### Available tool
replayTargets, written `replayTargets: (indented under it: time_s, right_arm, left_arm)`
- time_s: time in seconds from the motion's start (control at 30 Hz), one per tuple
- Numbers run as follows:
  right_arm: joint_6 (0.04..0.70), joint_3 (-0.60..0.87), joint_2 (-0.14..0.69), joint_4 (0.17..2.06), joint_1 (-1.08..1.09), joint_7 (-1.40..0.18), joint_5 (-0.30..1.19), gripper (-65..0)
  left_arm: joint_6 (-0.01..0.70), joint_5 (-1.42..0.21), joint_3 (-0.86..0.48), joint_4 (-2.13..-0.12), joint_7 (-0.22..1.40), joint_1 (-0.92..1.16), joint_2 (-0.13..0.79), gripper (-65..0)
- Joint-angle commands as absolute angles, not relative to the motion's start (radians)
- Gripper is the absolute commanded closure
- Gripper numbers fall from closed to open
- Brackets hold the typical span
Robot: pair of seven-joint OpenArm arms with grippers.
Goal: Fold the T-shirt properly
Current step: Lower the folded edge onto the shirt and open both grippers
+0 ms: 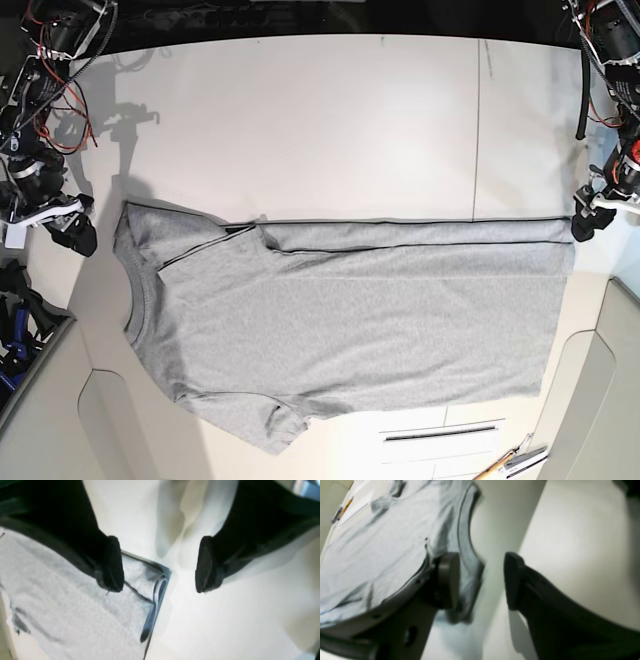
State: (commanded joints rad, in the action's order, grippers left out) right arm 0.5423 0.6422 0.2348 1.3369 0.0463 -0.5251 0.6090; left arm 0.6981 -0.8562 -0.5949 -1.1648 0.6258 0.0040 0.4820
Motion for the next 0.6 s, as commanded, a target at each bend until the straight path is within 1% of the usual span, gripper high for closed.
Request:
replayTargets:
  time_s: [0.07,0.1,0.23,0.43,0.6]
  right_arm:
    - [0.542,0.642,0.235,1.336,0.025,-0.524,0.615,-35.1]
    - [0.542,0.642,0.234,1.336,0.015,-0.523,0.621,-36.1]
    - [0.542,0.642,0.224,1.333,-0.009,-0.523,0.629,-36.1]
    - [0.543,0.640,0.173,1.328,-0.009,-0.517,0.633,-36.1]
    - [0.542,0.597,0.148,1.318,-0.006,-0.504,0.643,-36.1]
  left_arm:
    - [0.698,-0.856,-0.595,-1.164,0.627,0.004,0.470,-47.5]
    - [0.698,-0.855,-0.595,-1.164,0.627,0.007,0.464,-47.5]
    - [0.698,-0.845,-0.594,-1.164,0.624,0.015,0.431,-47.4]
    - [0.698,-0.799,-0.587,-1.164,0.580,0.015,0.396,-47.4]
    - [0.698,-0.791,-0.579,-1.164,0.564,0.014,0.377,-47.4]
